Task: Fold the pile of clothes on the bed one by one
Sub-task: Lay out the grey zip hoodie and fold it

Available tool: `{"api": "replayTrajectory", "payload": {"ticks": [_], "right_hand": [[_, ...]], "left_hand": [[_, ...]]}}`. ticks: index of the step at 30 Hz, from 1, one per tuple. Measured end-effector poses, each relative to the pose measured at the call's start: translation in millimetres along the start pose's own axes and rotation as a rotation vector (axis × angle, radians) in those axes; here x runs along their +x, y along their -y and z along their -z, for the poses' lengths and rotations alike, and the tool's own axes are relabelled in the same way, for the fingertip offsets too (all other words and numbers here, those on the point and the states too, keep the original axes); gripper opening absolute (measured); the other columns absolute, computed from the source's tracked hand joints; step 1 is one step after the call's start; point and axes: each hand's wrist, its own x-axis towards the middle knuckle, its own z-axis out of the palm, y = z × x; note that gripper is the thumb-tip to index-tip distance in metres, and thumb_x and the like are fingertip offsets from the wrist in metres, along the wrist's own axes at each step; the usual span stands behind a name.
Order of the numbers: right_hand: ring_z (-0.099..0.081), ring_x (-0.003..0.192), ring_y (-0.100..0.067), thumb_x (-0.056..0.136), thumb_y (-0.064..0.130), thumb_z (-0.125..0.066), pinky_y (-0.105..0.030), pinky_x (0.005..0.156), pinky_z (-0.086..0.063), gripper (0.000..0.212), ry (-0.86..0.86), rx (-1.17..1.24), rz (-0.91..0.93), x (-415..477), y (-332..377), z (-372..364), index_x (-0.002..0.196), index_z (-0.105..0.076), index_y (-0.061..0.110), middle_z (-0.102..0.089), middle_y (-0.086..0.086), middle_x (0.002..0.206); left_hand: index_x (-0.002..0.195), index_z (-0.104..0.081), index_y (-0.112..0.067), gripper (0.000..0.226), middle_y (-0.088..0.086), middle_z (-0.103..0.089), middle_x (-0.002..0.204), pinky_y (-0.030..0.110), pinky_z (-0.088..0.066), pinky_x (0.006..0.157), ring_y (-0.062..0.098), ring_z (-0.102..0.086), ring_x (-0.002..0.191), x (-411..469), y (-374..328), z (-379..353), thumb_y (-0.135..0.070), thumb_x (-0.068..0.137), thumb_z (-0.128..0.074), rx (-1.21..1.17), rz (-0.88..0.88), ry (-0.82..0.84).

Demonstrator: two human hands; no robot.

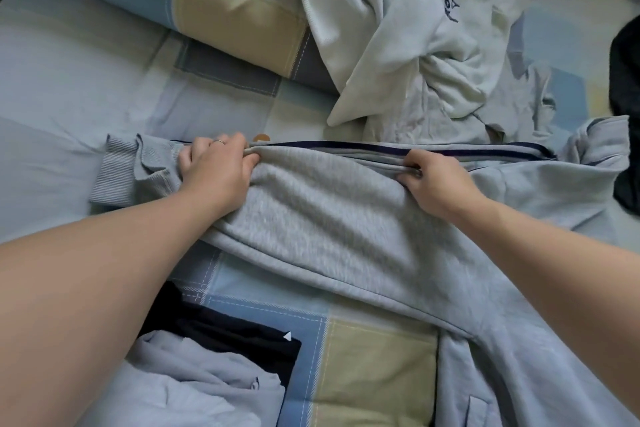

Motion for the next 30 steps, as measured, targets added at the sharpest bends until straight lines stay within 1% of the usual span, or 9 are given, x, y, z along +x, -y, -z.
{"api": "replayTrajectory", "payload": {"ticks": [3,6,10,13,18,21,24,27,30], "right_hand": [[-0.054,0.091,-0.024,0.098,0.033,-0.061,-0.034,0.073,-0.037,0.011,-0.019,0.123,-0.001,-1,-4,9,0.098,-0.057,0.022,-0.058,0.003,0.089],[-0.05,0.087,-0.021,0.098,0.031,-0.059,-0.036,0.082,-0.033,0.012,-0.199,0.181,-0.007,2,7,23,0.094,-0.054,0.021,-0.055,0.009,0.08],[-0.054,0.102,-0.026,0.098,0.028,-0.055,-0.039,0.093,-0.024,0.004,-0.318,0.107,-0.056,17,31,2,0.097,-0.053,0.025,-0.059,0.003,0.096],[-0.052,0.116,-0.028,0.1,0.027,-0.05,-0.042,0.099,-0.026,0.009,-0.241,0.085,-0.116,27,38,-32,0.107,-0.054,0.024,-0.058,-0.002,0.108],[-0.047,0.118,-0.035,0.101,0.03,-0.048,-0.045,0.104,-0.026,0.025,-0.275,0.067,-0.056,33,22,-60,0.12,-0.053,0.014,-0.054,-0.011,0.119],[-0.047,0.122,-0.038,0.098,0.041,-0.052,-0.047,0.106,-0.029,0.041,-0.147,0.068,-0.032,30,24,-49,0.13,-0.05,0.015,-0.052,-0.013,0.127],[-0.039,0.138,-0.03,0.091,0.049,-0.06,-0.051,0.118,-0.018,0.066,-0.054,0.142,0.049,6,15,-20,0.148,-0.038,0.024,-0.047,-0.004,0.146],[-0.03,0.144,-0.029,0.086,0.052,-0.046,-0.059,0.117,-0.012,0.068,-0.366,0.022,0.017,-42,-29,-3,0.149,-0.039,0.028,-0.038,-0.005,0.154],[-0.01,0.152,-0.032,0.096,0.051,-0.039,-0.068,0.117,-0.007,0.059,-0.25,-0.148,-0.168,-65,-84,-12,0.153,-0.029,0.038,-0.013,-0.002,0.166]], "left_hand": [[0.095,-0.04,-0.019,0.025,0.009,-0.059,0.115,0.045,-0.024,0.101,0.034,-0.04,0.123,-1,-4,7,-0.042,0.106,-0.037,0.003,-0.004,-0.008],[0.093,-0.038,-0.016,0.026,0.012,-0.06,0.104,0.046,-0.028,0.089,0.036,-0.045,0.112,-7,-2,21,-0.039,0.107,-0.036,0.076,-0.041,-0.148],[0.093,-0.036,-0.018,0.023,0.018,-0.06,0.11,0.048,-0.03,0.085,0.039,-0.046,0.105,0,22,27,-0.036,0.107,-0.037,0.214,-0.042,-0.299],[0.1,-0.046,-0.012,0.026,0.019,-0.059,0.11,0.049,-0.031,0.084,0.04,-0.047,0.104,4,44,9,-0.036,0.106,-0.037,0.273,-0.055,-0.3],[0.106,-0.049,-0.01,0.024,0.019,-0.057,0.112,0.05,-0.031,0.083,0.04,-0.047,0.105,9,54,-5,-0.032,0.107,-0.039,0.26,-0.068,-0.369],[0.114,-0.048,-0.012,0.015,0.017,-0.055,0.118,0.048,-0.033,0.085,0.037,-0.047,0.109,7,44,2,-0.021,0.105,-0.039,0.338,-0.023,-0.316],[0.126,-0.046,-0.018,0.034,0.011,-0.05,0.131,0.047,-0.032,0.098,0.034,-0.043,0.122,0,22,12,-0.006,0.094,-0.044,0.335,0.015,-0.311],[0.124,-0.054,-0.019,0.049,0.007,-0.051,0.134,0.046,-0.025,0.106,0.033,-0.039,0.128,-19,-18,14,-0.001,0.079,-0.058,0.234,-0.218,-0.404],[0.111,-0.062,-0.017,0.041,0.006,-0.059,0.122,0.043,-0.029,0.099,0.033,-0.048,0.119,-35,-76,-5,-0.003,0.072,-0.063,0.079,-0.54,-0.425]]}}
